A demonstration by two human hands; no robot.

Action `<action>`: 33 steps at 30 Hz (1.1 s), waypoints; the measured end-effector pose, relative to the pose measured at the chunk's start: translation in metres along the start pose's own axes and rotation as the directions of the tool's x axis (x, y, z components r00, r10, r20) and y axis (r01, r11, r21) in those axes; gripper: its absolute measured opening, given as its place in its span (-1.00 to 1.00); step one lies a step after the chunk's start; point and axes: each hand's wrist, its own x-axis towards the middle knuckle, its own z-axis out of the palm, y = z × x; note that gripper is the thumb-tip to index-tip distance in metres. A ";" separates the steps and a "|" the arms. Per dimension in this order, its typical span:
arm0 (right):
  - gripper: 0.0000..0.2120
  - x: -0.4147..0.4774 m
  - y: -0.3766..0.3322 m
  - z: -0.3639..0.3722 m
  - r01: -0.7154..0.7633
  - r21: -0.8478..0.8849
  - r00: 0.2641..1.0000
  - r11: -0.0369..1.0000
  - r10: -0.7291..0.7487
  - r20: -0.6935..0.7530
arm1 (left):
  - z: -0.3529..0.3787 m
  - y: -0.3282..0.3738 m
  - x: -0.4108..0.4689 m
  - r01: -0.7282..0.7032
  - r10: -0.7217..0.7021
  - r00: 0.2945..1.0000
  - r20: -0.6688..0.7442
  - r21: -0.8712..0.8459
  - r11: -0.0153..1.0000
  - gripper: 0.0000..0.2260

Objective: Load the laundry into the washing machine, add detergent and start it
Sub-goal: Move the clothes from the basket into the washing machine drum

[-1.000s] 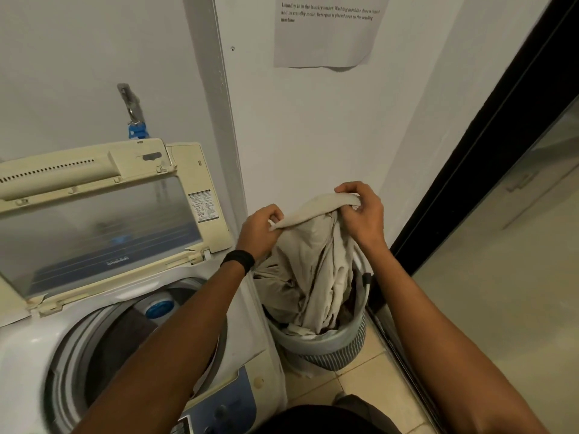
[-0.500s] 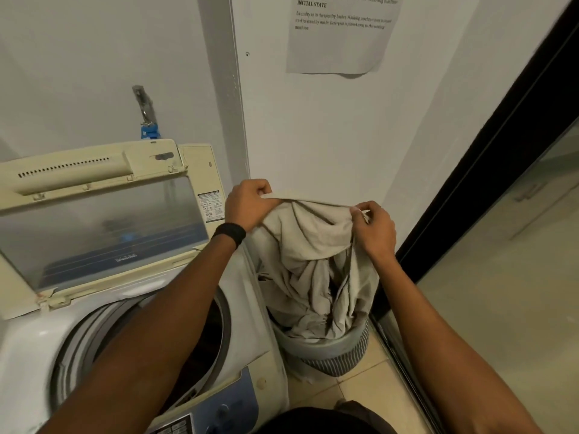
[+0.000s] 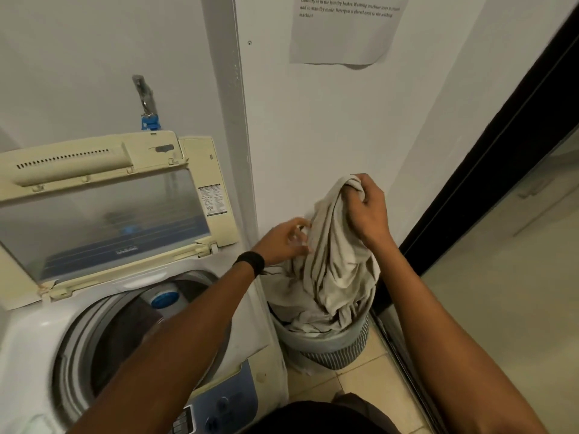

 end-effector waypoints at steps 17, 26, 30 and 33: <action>0.03 -0.017 0.016 -0.002 0.164 -0.282 0.849 0.945 0.010 0.529 | -0.013 0.053 0.040 -0.095 -0.018 0.903 -0.430 -0.239 0.966 -0.89; -0.78 -0.011 0.002 0.016 -0.089 -0.058 0.967 0.994 0.100 0.236 | -0.015 0.002 0.000 0.110 -0.198 0.954 -0.224 -0.353 0.929 -0.62; -0.84 -0.005 -0.027 0.020 -0.253 0.294 0.944 0.922 0.169 0.283 | -0.006 -0.026 -0.016 0.253 -0.252 0.967 -0.034 0.025 0.967 -0.57; -0.84 0.004 -0.042 0.022 -0.327 0.537 0.940 0.778 0.212 0.265 | -0.018 -0.018 -0.014 0.145 -0.141 0.957 -0.255 -0.005 0.989 -0.75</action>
